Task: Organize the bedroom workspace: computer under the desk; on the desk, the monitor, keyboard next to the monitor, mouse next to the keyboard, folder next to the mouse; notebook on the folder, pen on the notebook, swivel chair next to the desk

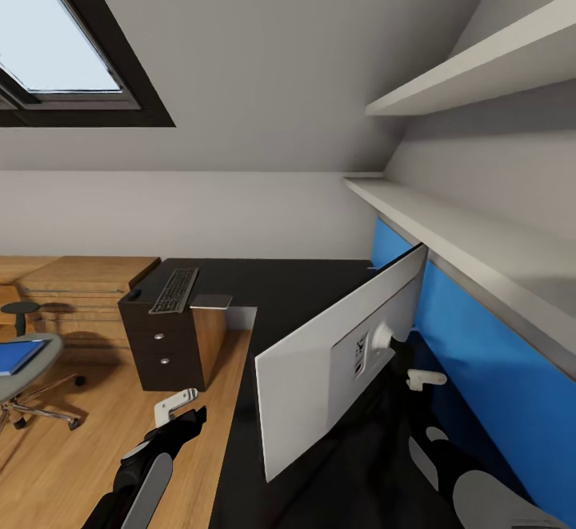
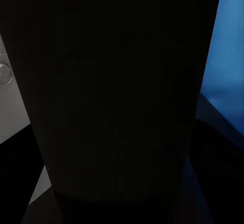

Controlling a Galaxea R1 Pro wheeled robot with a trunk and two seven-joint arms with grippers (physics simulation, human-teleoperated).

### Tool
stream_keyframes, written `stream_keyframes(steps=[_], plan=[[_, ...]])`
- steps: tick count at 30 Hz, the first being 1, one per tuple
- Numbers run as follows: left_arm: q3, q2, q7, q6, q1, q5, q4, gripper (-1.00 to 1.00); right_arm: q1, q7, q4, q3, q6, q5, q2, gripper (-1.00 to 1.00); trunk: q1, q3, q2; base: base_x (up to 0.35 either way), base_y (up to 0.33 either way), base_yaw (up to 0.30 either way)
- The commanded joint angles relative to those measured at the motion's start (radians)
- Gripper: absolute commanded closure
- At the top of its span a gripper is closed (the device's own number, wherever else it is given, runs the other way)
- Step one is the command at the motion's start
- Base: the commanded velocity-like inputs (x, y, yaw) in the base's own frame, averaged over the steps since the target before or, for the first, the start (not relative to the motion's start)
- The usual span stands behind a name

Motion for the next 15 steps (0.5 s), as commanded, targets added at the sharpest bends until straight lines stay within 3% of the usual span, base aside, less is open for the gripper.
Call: stream_keyframes(steps=[1, 15], plan=[[-0.002, 0.001, 0.01, 0.002, -0.001, 0.009, -0.002, -1.0, 0.0, -0.036, 0.001, 0.02, -0.007, -0.029, 0.0, 1.0, 0.0, -0.002, -0.001, 0.0, 0.0, 0.0], [-0.004, 0.001, 0.005, 0.002, -0.001, 0.009, -0.002, -1.0, 0.0, -0.037, 0.001, 0.02, -0.007, -0.029, 0.0, 1.0, 0.0, -0.002, -0.001, 0.043, -0.008, 0.0]])
